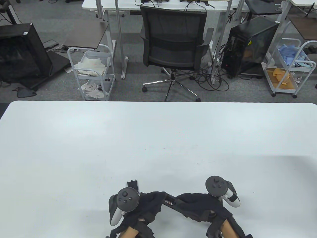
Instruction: Fit batteries into remote control, then fit battery cover
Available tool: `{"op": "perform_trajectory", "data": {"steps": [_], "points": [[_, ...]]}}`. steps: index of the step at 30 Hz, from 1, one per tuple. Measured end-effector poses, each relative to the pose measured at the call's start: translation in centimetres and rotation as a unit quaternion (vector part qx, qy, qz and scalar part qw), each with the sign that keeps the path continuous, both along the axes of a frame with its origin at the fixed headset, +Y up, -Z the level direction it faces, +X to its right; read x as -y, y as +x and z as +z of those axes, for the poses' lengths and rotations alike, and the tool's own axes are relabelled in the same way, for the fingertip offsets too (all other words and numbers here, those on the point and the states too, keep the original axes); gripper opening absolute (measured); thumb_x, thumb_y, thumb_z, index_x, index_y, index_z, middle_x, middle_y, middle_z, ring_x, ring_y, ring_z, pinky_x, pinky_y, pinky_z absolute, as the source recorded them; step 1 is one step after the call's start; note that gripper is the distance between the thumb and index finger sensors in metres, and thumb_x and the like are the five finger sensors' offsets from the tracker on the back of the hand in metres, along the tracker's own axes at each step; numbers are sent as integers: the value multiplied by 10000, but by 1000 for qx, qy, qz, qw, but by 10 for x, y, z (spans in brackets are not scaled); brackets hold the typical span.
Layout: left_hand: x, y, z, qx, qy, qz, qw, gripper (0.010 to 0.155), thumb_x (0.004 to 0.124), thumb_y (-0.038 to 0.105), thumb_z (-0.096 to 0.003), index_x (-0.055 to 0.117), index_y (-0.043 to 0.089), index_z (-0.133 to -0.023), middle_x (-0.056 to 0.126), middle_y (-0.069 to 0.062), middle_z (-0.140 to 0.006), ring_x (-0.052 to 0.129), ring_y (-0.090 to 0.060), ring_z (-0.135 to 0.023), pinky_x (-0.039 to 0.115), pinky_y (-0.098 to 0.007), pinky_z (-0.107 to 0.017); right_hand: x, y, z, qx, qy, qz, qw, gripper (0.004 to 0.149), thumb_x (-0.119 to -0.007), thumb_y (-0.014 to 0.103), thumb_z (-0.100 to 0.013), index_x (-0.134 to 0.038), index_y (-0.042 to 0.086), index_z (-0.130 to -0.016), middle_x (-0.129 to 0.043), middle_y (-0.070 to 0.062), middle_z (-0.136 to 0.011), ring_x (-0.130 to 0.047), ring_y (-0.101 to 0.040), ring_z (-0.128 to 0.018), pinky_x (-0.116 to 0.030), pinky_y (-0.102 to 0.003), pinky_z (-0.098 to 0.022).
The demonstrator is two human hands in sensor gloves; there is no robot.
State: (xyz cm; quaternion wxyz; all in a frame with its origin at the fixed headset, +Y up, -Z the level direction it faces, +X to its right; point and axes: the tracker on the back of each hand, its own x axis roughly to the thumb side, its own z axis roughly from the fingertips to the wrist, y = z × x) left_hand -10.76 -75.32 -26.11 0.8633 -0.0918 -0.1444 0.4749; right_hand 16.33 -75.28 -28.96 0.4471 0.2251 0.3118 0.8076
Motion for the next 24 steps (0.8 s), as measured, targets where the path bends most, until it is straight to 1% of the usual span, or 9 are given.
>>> {"op": "perform_trajectory", "data": {"steps": [5, 6, 9, 10, 12, 16, 20, 24], "points": [[4, 0, -2, -1, -22, -2, 1000, 626, 637, 584, -590, 916, 58, -785, 1018, -174, -525, 990, -237, -323, 786, -511, -524, 1, -1, 0, -2, 0, 9, 1000, 569, -768, 475, -530, -716, 169, -1006, -968, -61, -675, -942, -170, -458, -732, -454, -659], [5, 0, -2, 0, -34, 6, 999, 624, 648, 589, -586, 918, 62, -782, 1019, -169, -523, 990, -232, -322, 787, -507, -526, 2, -2, 0, -2, 0, 10, 1000, 569, -768, 474, -529, -716, 168, -1006, -968, -62, -674, -942, -170, -456, -733, -455, -658], [7, 0, -3, 2, -47, 24, 999, 600, 688, 582, -576, 926, 66, -771, 1021, -165, -516, 993, -226, -316, 790, -501, -526, 2, -2, 0, -2, -4, 8, 1000, 567, -769, 472, -530, -718, 168, -1005, -969, -62, -673, -942, -171, -456, -732, -454, -660], [7, -1, -5, -1, -45, 26, 999, 516, 712, 539, -581, 928, 99, -741, 1022, -139, -511, 991, -218, -319, 790, -495, -532, 1, -2, 0, -4, -5, 3, 1000, 568, -767, 478, -529, -716, 174, -1006, -968, -59, -675, -942, -168, -458, -733, -453, -662], [7, 0, -4, -7, -42, 37, 998, 507, 726, 533, -574, 935, 99, -729, 1025, -139, -499, 993, -216, -309, 795, -492, -529, 1, -2, 0, -3, -9, -2, 1000, 565, -768, 474, -530, -718, 171, -1004, -967, -64, -675, -941, -172, -458, -730, -455, -663], [7, 1, -4, -4, -38, 21, 999, 506, 718, 524, -578, 930, 93, -738, 1023, -145, -505, 993, -217, -314, 793, -494, -531, 1, -2, 0, -2, -5, 4, 1000, 564, -769, 474, -530, -721, 169, -1002, -969, -62, -672, -941, -172, -456, -731, -456, -661], [6, 1, -4, -6, -46, 34, 998, 491, 739, 502, -573, 936, 82, -732, 1028, -154, -491, 998, -211, -300, 800, -483, -532, 1, -2, 0, -2, -4, 6, 1000, 565, -770, 474, -528, -720, 171, -1003, -968, -66, -675, -941, -176, -459, -729, -458, -662], [2, 0, -4, -1, -35, 33, 999, 484, 745, 492, -572, 941, 76, -724, 1032, -156, -478, 1002, -205, -288, 804, -476, -535, 1, -3, 0, -5, -5, 3, 1000, 564, -768, 476, -530, -719, 175, -1004, -966, -65, -682, -940, -178, -467, -724, -460, -666]]}}
